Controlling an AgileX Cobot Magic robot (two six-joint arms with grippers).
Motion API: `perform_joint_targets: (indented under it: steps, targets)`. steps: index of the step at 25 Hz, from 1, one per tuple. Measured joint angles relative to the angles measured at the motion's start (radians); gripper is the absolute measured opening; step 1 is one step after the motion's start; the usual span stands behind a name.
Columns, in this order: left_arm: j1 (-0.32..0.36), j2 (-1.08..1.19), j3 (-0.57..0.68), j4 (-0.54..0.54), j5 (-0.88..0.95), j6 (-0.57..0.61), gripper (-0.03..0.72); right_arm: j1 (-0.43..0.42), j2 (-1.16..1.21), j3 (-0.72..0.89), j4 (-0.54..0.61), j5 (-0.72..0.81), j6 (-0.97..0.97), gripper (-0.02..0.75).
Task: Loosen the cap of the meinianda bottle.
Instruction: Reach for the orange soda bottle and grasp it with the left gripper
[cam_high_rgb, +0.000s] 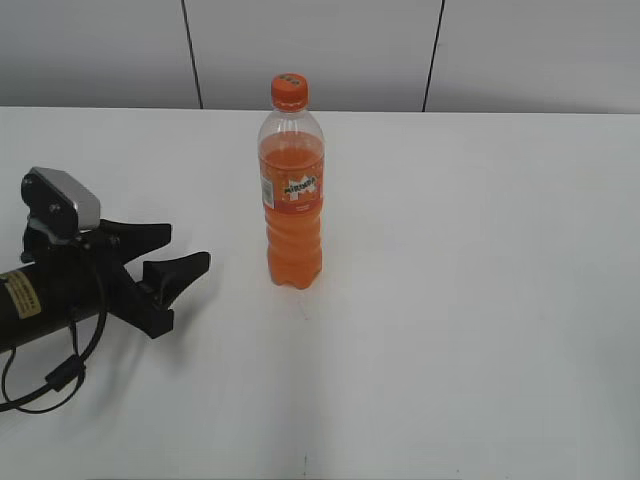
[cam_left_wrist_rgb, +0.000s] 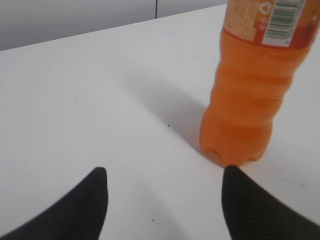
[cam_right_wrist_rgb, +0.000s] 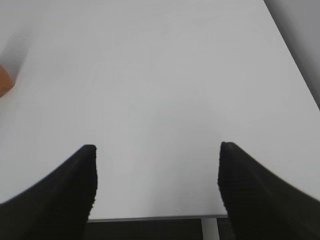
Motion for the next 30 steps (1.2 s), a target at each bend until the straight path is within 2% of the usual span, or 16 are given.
perform_joint_targets:
  steps: [3, 14, 16, 20, 25, 30]
  targets:
    - [-0.002, 0.0, -0.043, 0.085, -0.005, 0.002, 0.428, 0.0, 0.0, 0.0, 0.0, 0.0, 0.0, 0.566]
    - [-0.005, 0.001, -0.074, 0.145, -0.006, -0.016, 0.43, 0.0, 0.0, 0.0, 0.0, 0.0, 0.0, 0.566]
    - [-0.005, 0.001, -0.074, 0.151, -0.006, -0.018, 0.469, 0.0, 0.0, 0.0, 0.0, 0.0, 0.0, 0.566]
    - [-0.005, 0.001, -0.074, 0.161, -0.006, -0.019, 0.609, 0.0, 0.0, 0.0, 0.0, 0.0, 0.0, 0.566]
    - [-0.02, 0.001, -0.074, 0.123, -0.006, -0.021, 0.627, 0.0, 0.0, 0.0, 0.0, 0.0, 0.0, 0.566]
    - [-0.055, 0.013, -0.102, 0.072, -0.007, -0.021, 0.599, 0.0, 0.0, 0.0, 0.0, 0.0, 0.0, 0.566]
